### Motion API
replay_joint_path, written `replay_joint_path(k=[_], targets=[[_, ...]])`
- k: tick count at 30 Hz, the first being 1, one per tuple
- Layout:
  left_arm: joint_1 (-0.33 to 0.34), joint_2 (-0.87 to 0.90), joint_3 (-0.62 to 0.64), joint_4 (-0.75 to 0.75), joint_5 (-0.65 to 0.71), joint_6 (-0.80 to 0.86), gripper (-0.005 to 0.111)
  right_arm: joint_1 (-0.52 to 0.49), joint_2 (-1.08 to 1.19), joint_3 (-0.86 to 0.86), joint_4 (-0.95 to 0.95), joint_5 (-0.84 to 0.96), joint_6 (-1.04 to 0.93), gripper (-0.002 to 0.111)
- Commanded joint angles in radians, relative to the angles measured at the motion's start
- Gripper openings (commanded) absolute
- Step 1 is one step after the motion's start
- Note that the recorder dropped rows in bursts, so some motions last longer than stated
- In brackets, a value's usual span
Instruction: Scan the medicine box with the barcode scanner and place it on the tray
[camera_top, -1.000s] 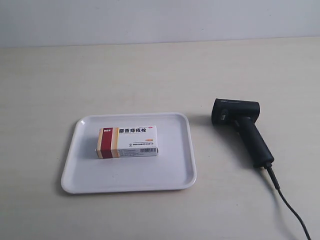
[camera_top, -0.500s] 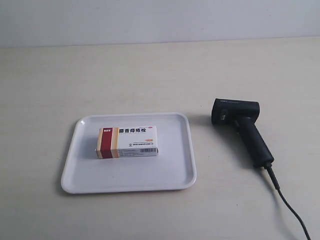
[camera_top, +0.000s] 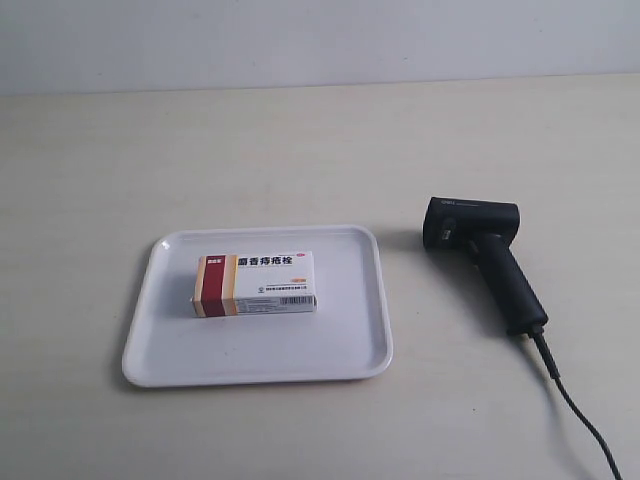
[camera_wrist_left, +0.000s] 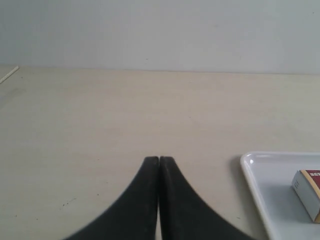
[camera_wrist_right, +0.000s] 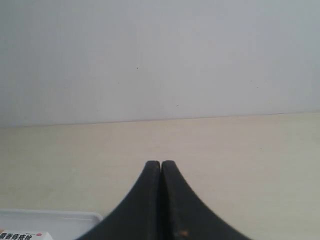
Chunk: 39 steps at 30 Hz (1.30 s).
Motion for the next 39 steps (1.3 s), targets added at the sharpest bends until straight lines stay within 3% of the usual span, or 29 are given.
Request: replay_joint_path(k=[1,20,22,25,27,39], targets=[[-0.005,-0.007,0.003,0.023,0.003,-0.015,0.003,0.001,-0.002,0.004,-0.001,-0.010,-0.003,0.000],[-0.005,-0.007,0.003,0.023,0.003,-0.012,0.003,0.001,-0.003,0.037,0.045,-0.047,-0.024,0.000],[-0.005,-0.007,0.003,0.023,0.003,-0.012,0.003,0.001,-0.005,0.060,0.223,-0.038,-0.167,0.000],[-0.005,-0.007,0.003,0.023,0.003,-0.012,0.003,0.001,-0.018,0.118,0.637,-0.059,-0.683,0.000],[-0.005,-0.007,0.003,0.023,0.003,-0.012,0.003,0.001,-0.037,0.165,0.795,-0.112,-0.878,0.000],[-0.005,-0.007,0.003,0.023,0.003,-0.010,0.003,0.001,-0.136,0.249,0.814,-0.146,-0.873,0.000]])
